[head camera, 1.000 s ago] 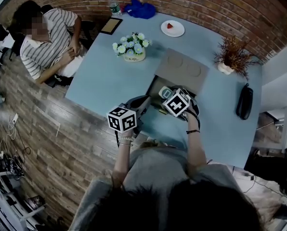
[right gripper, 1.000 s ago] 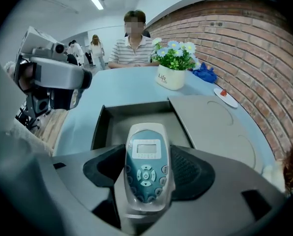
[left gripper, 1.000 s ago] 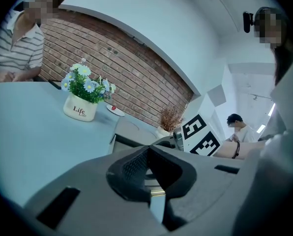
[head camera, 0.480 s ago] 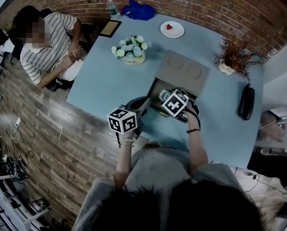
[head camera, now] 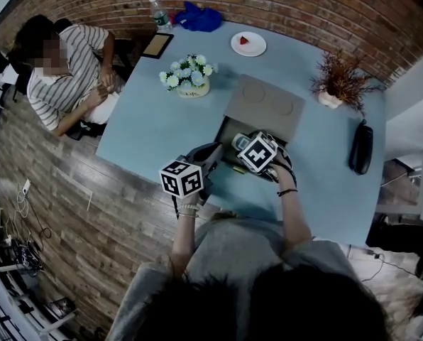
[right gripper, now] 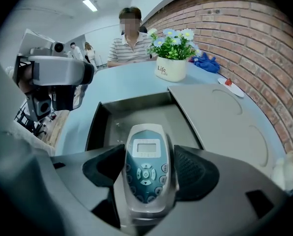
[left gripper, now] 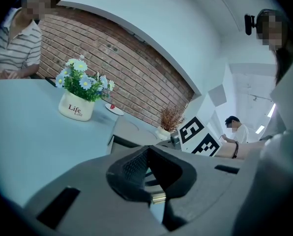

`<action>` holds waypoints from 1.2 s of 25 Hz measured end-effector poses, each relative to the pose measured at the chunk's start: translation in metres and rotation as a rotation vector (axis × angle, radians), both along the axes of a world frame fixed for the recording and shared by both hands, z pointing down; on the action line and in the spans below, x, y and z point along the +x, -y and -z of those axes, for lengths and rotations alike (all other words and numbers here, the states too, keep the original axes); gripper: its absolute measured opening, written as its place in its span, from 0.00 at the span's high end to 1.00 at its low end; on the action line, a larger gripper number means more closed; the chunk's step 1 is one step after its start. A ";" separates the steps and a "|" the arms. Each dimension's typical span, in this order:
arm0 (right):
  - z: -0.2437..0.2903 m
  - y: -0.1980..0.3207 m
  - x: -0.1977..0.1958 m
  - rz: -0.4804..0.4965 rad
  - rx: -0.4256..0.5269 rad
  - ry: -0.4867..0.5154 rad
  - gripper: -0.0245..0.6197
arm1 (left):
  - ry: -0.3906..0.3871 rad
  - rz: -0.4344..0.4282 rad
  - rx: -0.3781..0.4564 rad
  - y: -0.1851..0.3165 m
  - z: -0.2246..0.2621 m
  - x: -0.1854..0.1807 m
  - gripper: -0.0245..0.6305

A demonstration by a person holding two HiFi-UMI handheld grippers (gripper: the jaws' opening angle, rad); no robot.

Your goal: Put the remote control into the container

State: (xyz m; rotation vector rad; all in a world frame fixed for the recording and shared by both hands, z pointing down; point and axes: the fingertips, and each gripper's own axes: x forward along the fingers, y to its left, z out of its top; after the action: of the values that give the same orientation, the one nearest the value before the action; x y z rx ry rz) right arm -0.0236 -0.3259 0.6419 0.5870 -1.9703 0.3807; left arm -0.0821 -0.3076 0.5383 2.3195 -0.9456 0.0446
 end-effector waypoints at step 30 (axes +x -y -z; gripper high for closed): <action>0.110 -0.013 0.015 -0.399 0.206 0.642 0.85 | 0.021 -0.081 0.096 -0.019 0.024 0.033 0.96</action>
State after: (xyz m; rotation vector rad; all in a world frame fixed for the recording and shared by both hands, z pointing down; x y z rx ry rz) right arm -0.0088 -0.3133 0.5320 1.1010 -2.5206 0.6799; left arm -0.0488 -0.2886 0.5147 2.4500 -0.8808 0.0579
